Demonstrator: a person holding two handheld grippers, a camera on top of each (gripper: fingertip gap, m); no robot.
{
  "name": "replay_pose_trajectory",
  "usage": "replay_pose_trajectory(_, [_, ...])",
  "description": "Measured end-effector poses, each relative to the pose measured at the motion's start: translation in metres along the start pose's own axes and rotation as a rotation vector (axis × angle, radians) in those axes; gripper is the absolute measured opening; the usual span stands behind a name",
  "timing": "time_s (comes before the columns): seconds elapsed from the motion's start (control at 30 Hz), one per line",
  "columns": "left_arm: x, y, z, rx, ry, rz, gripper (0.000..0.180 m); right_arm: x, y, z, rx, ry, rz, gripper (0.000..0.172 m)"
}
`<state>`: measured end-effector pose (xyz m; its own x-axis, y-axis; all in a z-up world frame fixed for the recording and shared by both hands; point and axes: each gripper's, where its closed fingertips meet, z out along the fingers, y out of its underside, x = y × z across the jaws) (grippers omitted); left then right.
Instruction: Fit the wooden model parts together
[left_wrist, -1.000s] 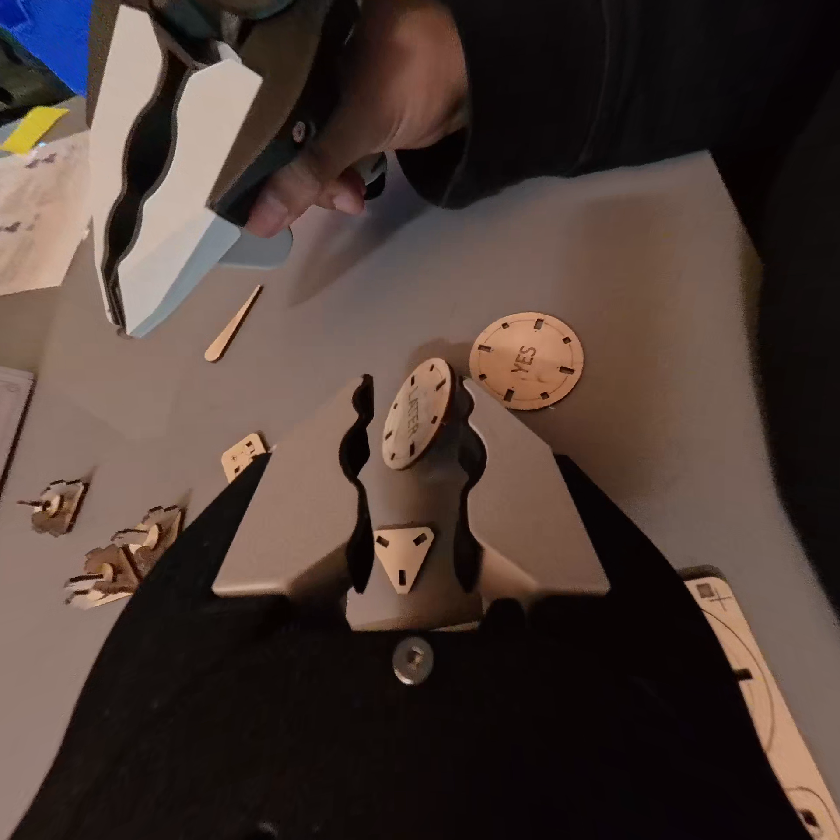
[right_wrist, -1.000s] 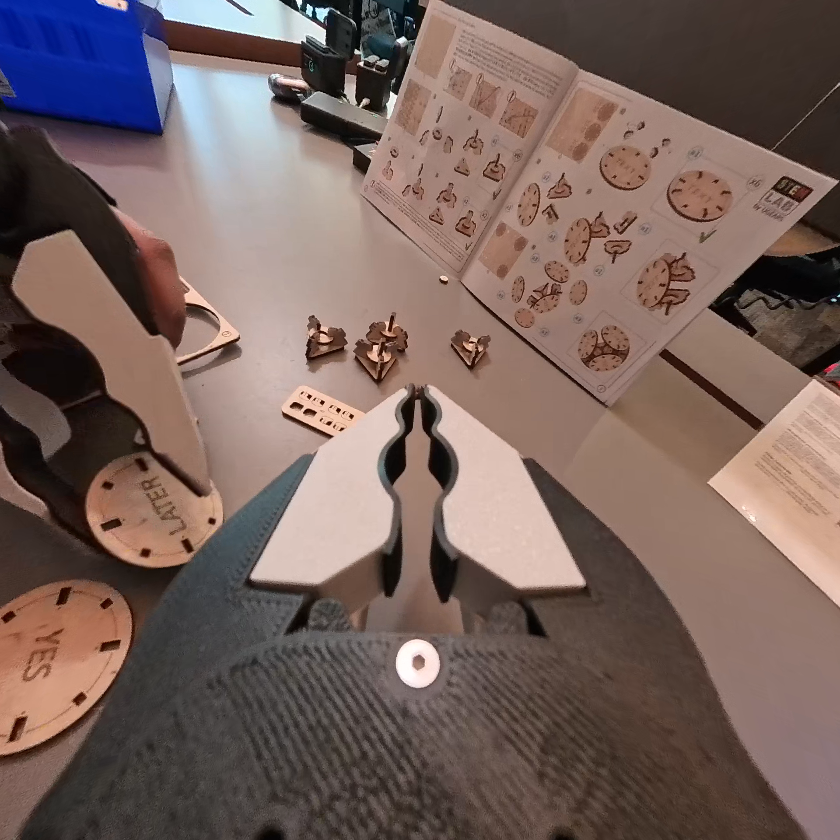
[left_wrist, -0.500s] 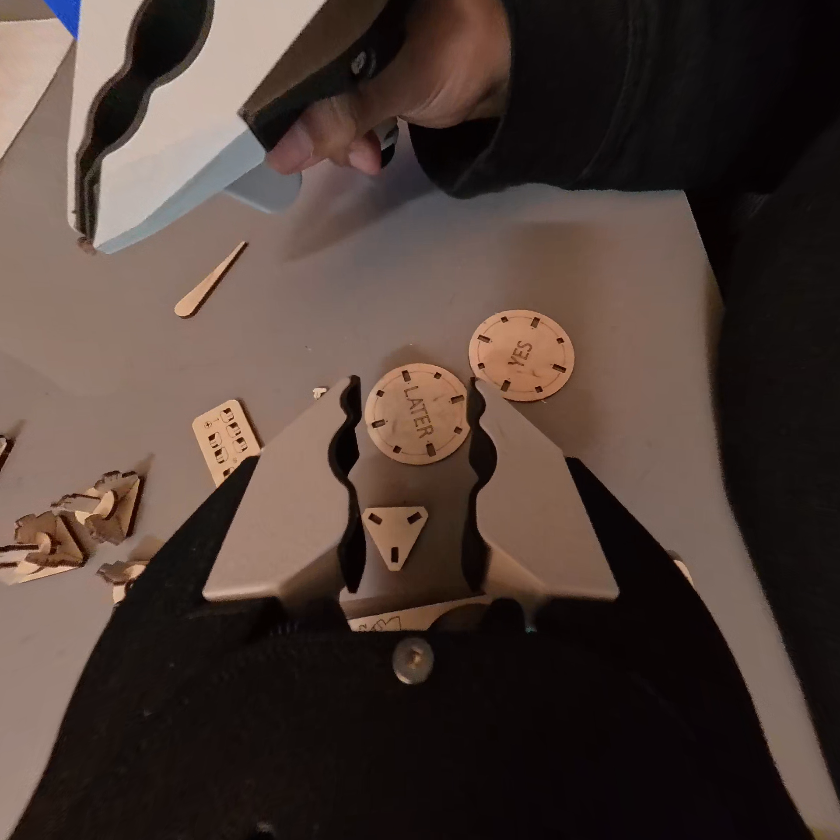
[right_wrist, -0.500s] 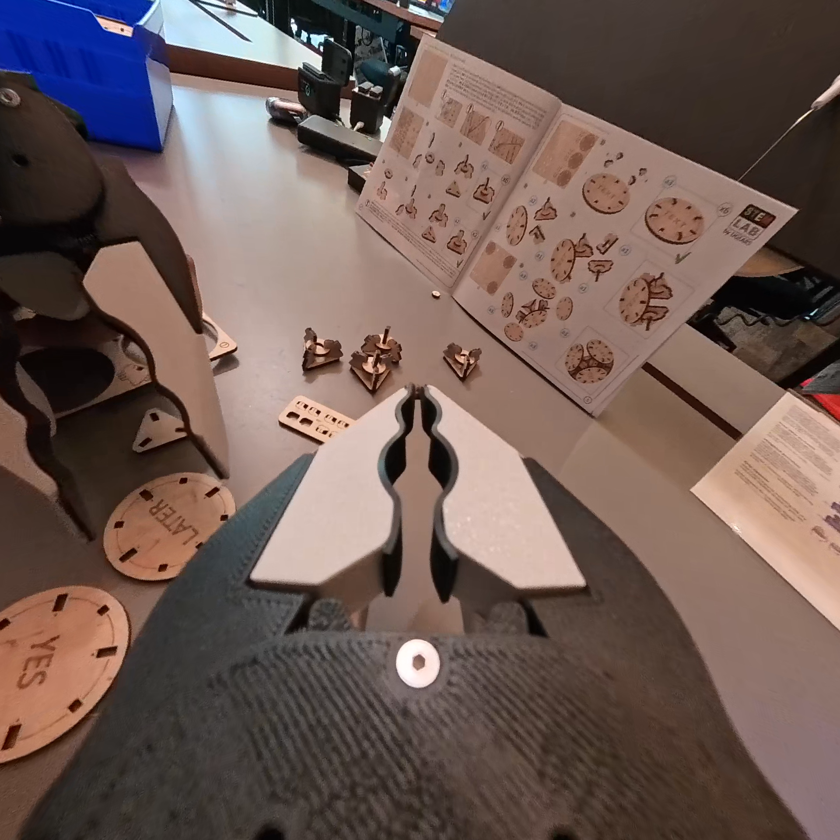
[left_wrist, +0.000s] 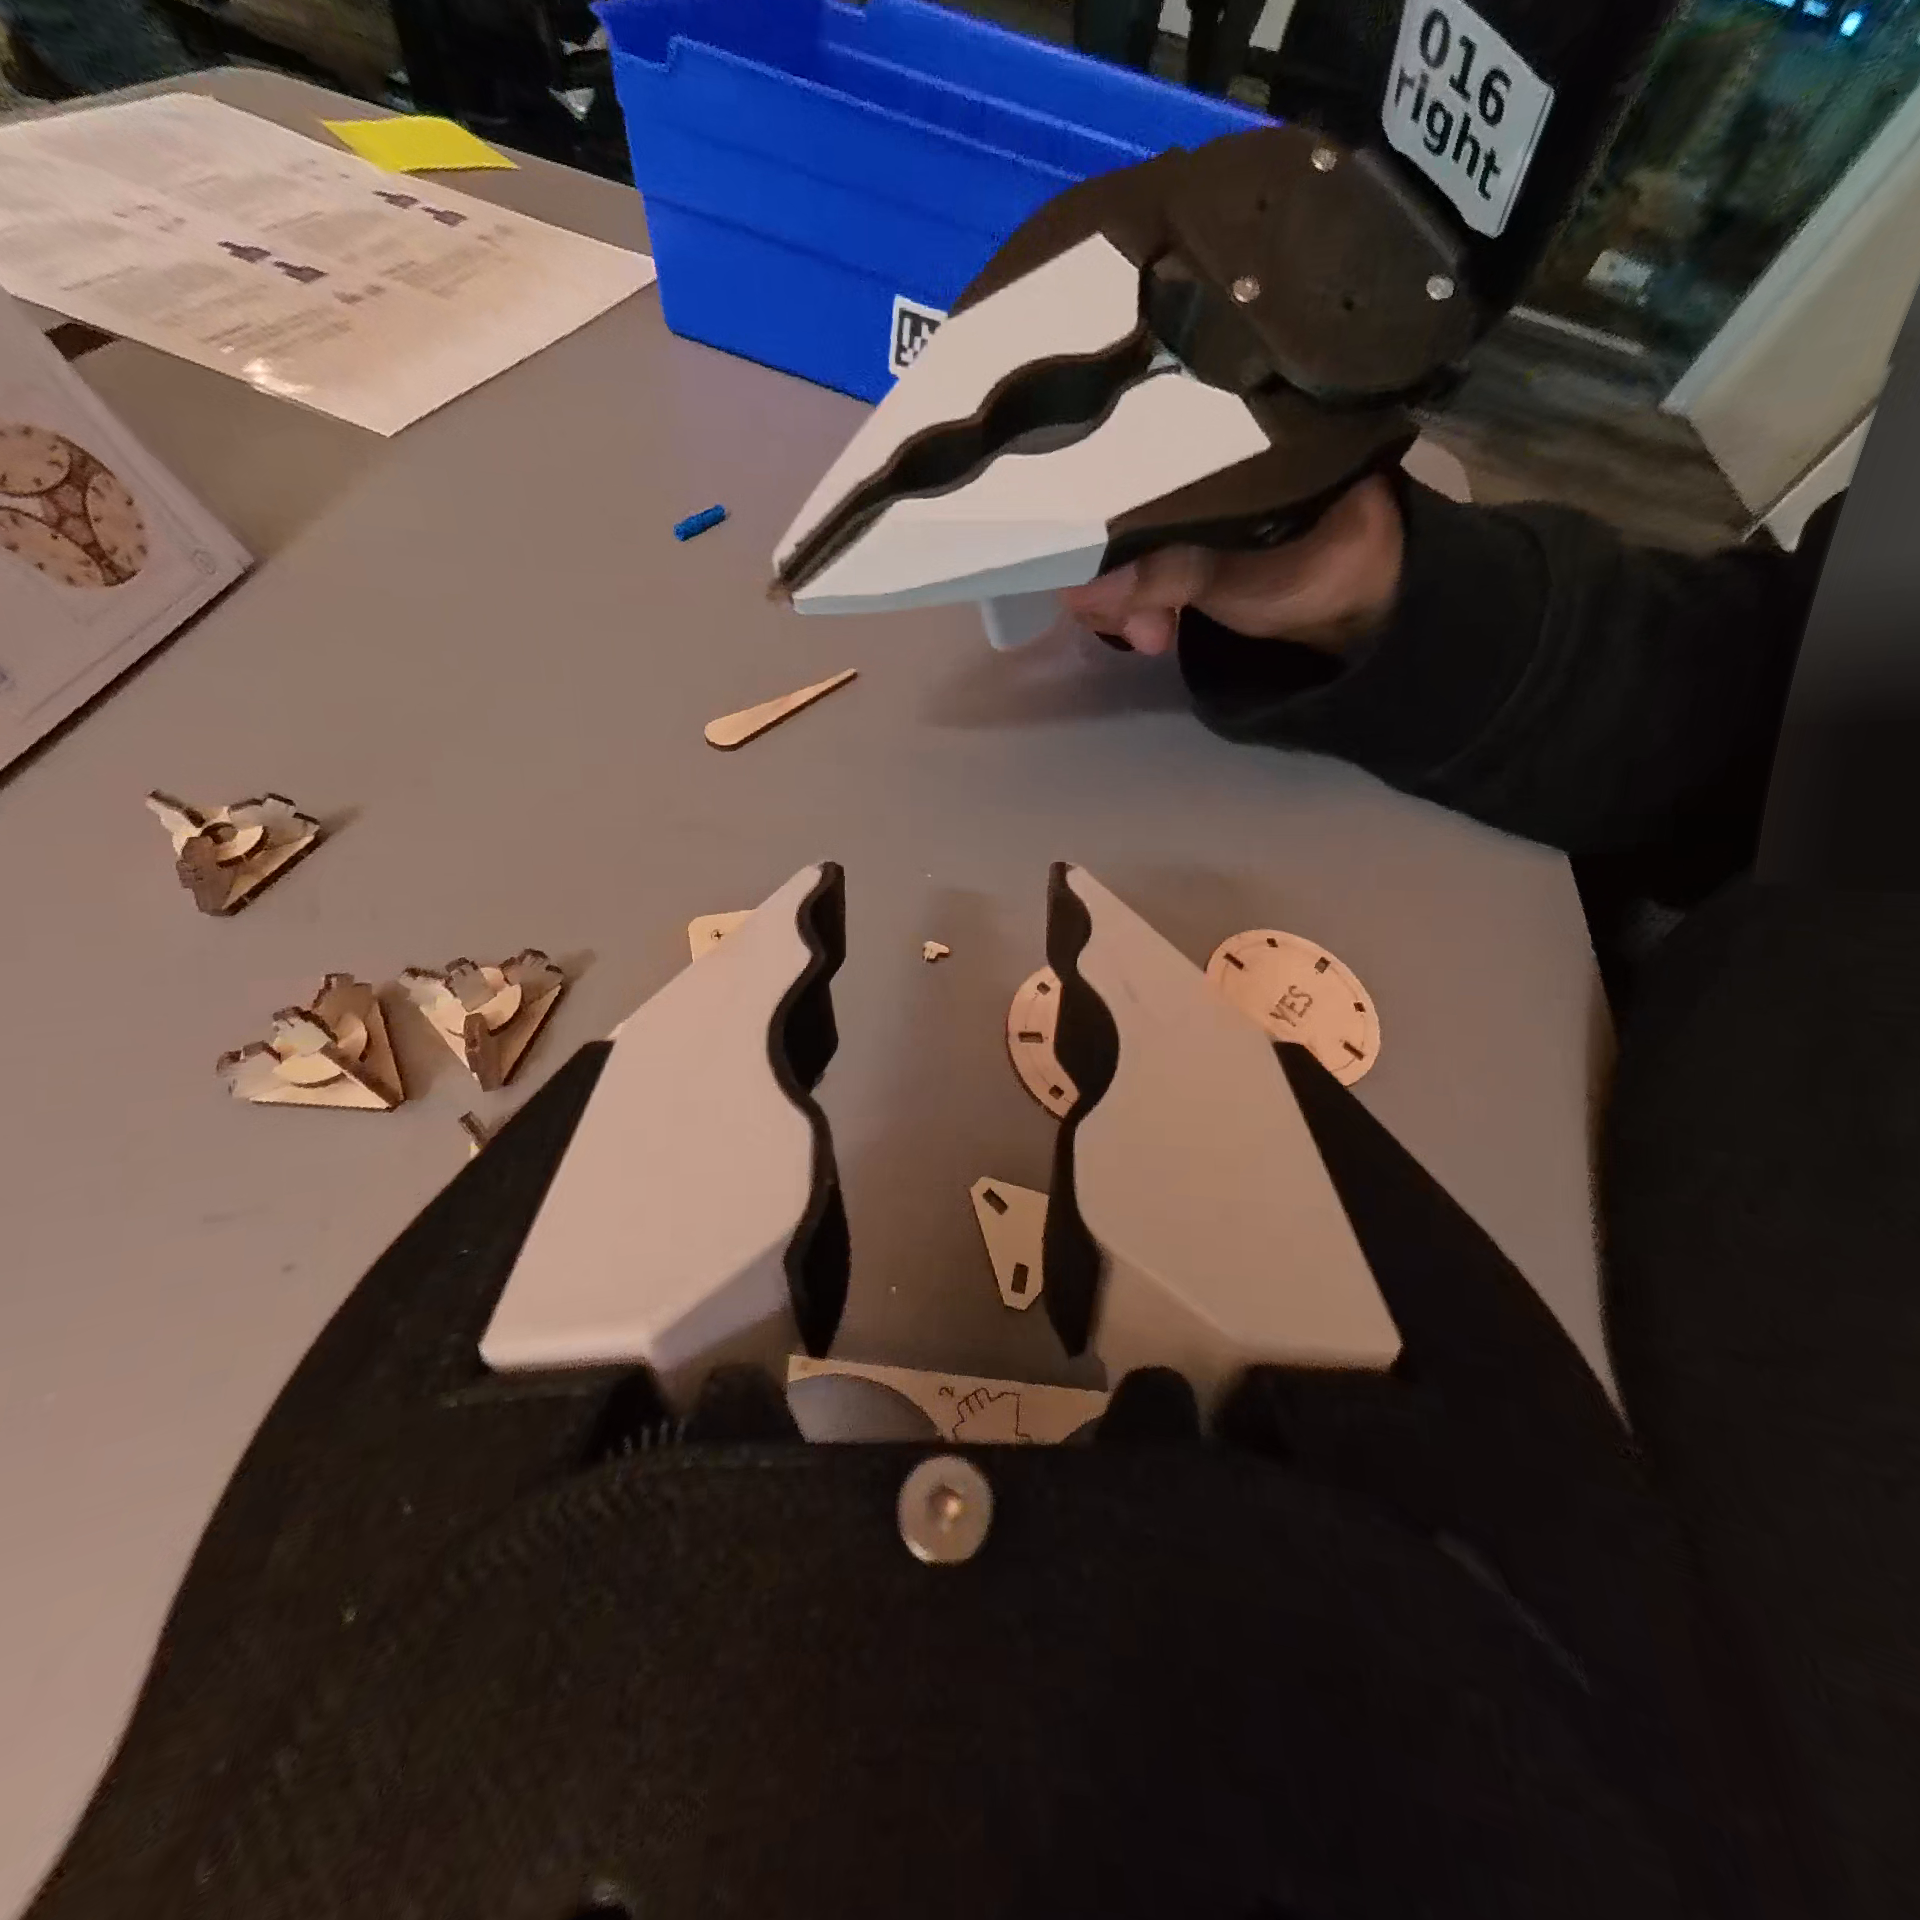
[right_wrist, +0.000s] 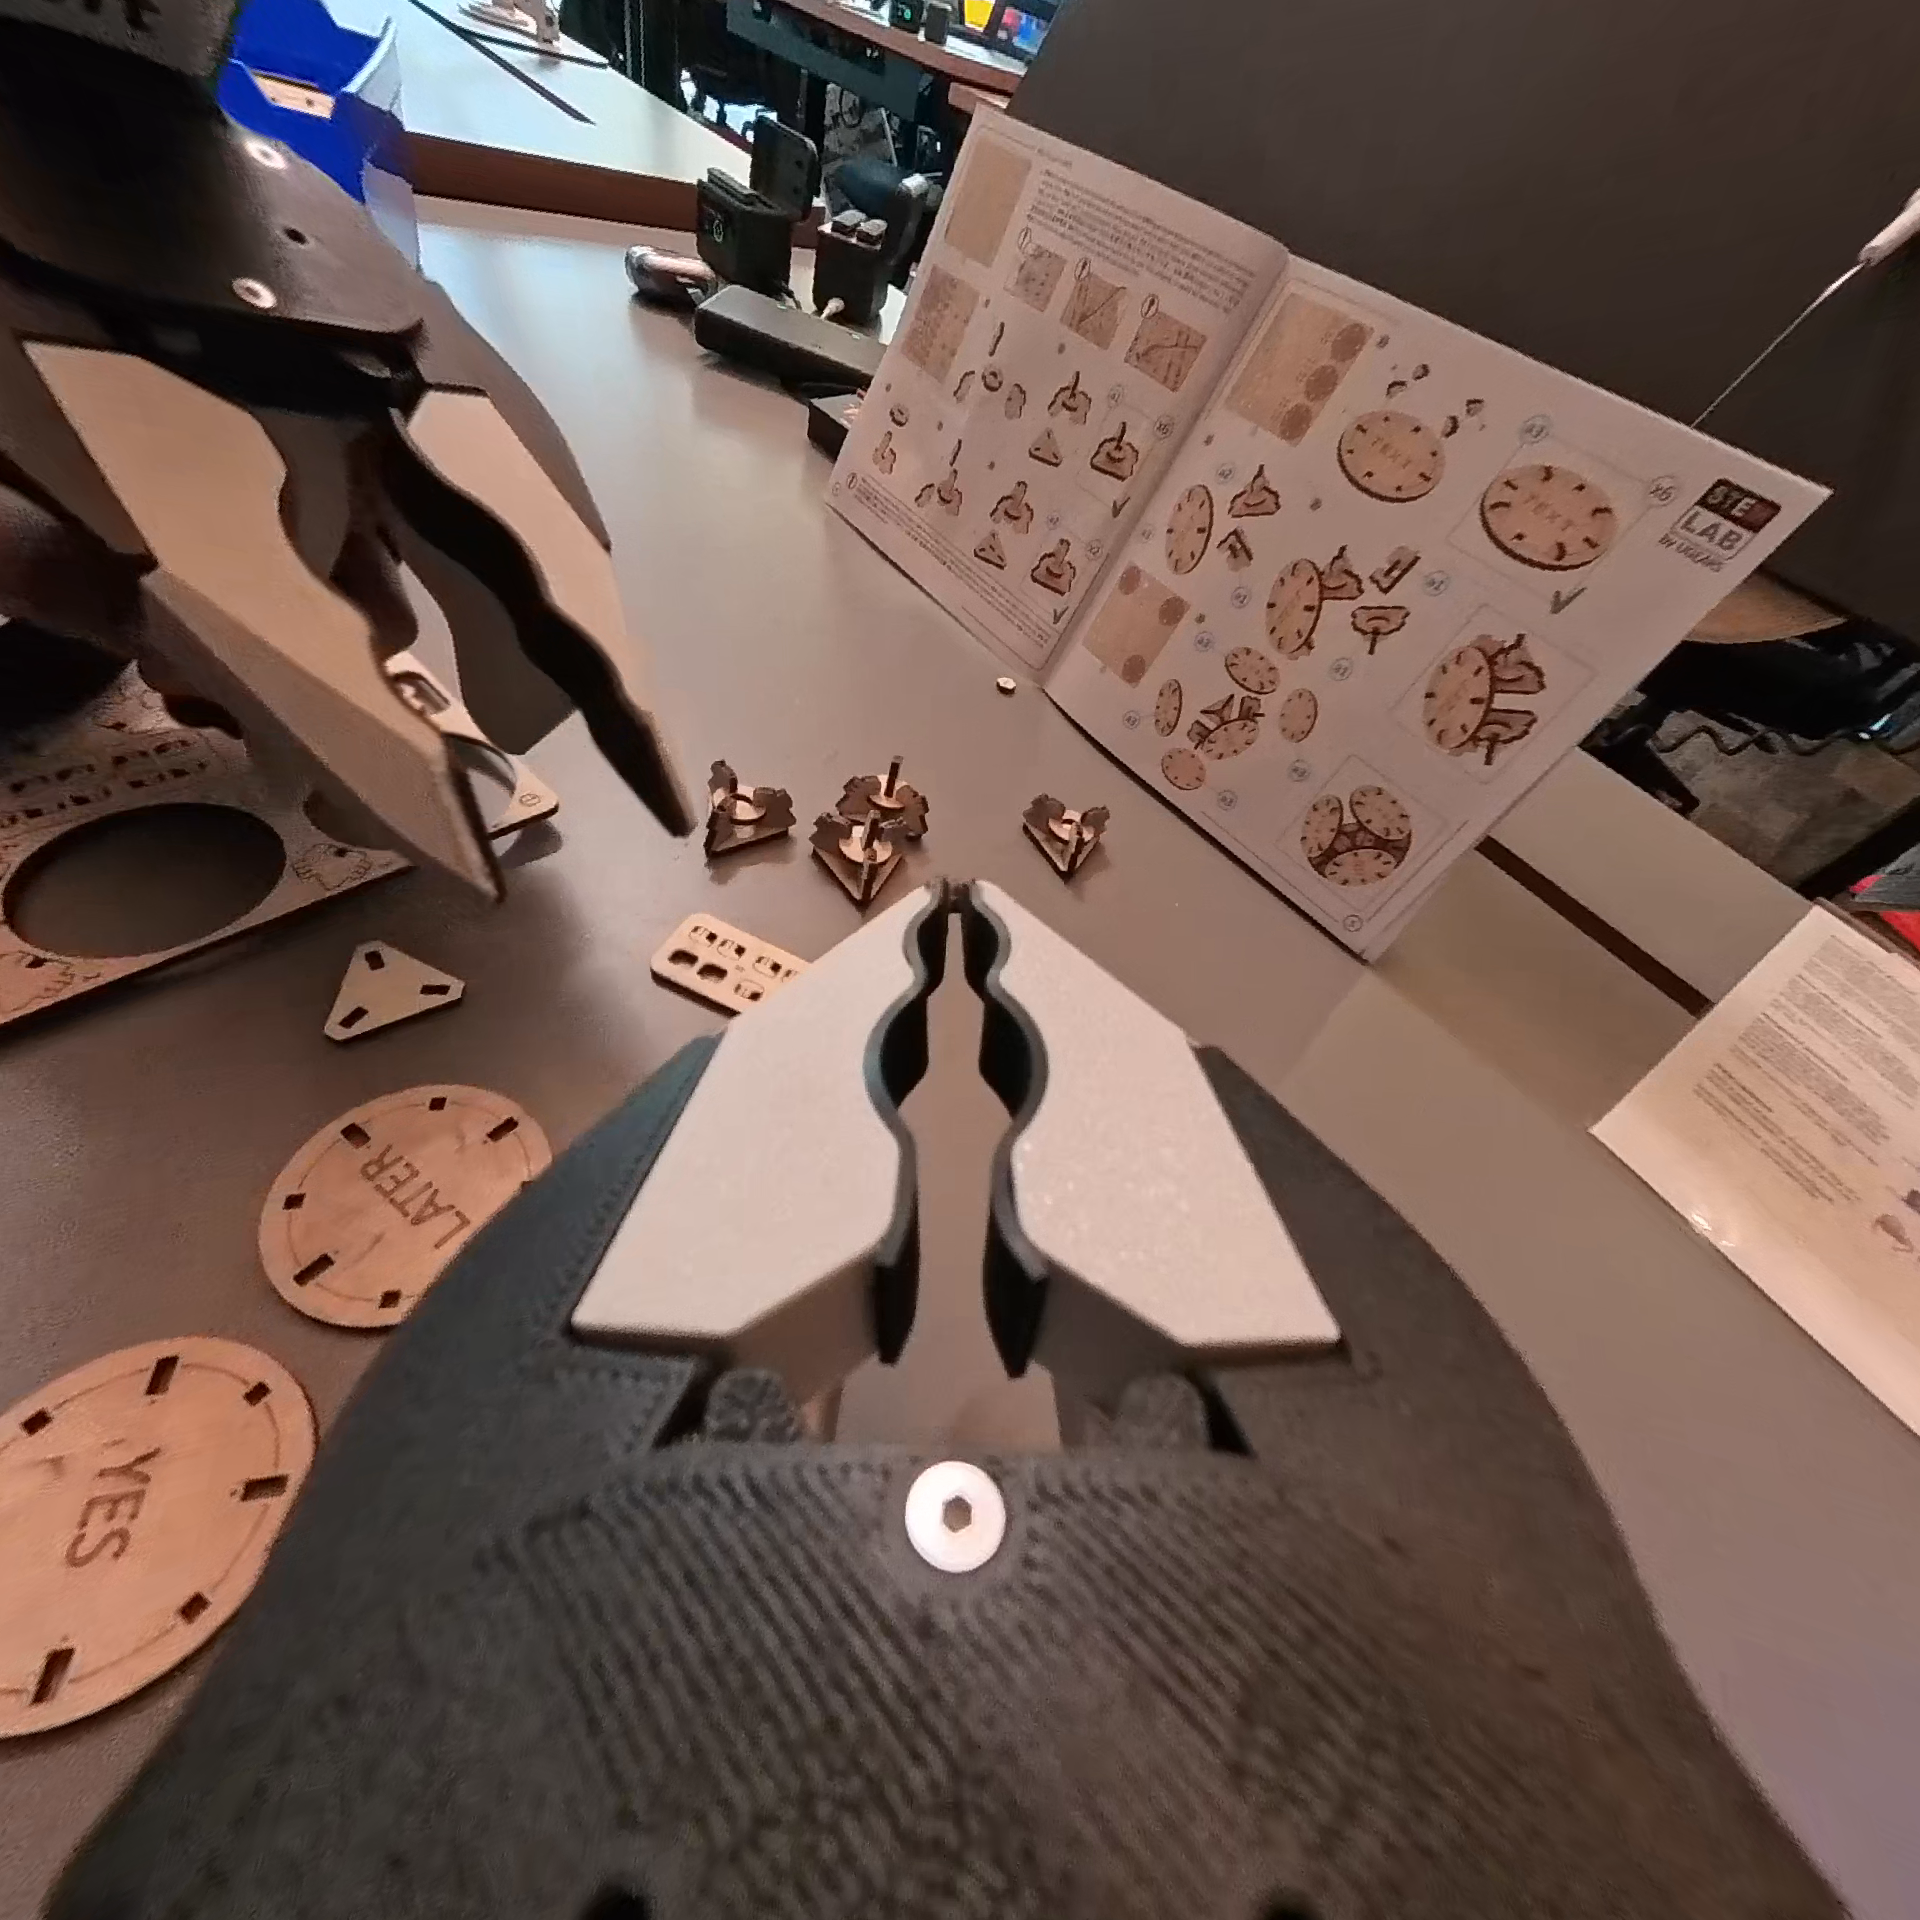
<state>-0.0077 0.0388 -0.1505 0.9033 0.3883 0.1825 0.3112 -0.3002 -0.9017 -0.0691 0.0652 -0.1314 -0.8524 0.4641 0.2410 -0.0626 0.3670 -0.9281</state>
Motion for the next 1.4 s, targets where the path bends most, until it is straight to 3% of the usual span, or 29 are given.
replay_pose_trajectory(0.2, [-0.002,0.000,0.000,0.005,0.000,-0.025,0.036,-0.009,-0.003,0.000,0.030,-0.097,0.121,0.000])
replay_pose_trajectory(0.53, [-0.001,0.003,0.002,-0.009,0.003,-0.008,0.034,-0.015,-0.029,-0.012,0.224,-0.508,0.746,0.000])
replay_pose_trajectory(0.87, [0.001,0.015,0.009,-0.066,0.033,-0.042,0.034,-0.029,-0.024,-0.012,0.189,-0.605,0.863,0.000])
replay_pose_trajectory(0.97, [0.006,0.029,0.012,-0.159,0.088,-0.101,0.034,-0.046,-0.006,-0.016,0.068,-0.531,0.824,0.000])
replay_pose_trajectory(1.13, [0.025,0.056,0.019,-0.334,0.159,-0.088,0.032,-0.081,0.039,-0.024,-0.236,-0.348,0.560,0.000])
replay_pose_trajectory(1.4, [0.039,0.063,0.023,-0.378,0.170,-0.014,0.058,-0.093,0.061,-0.020,-0.387,-0.274,0.343,0.001])
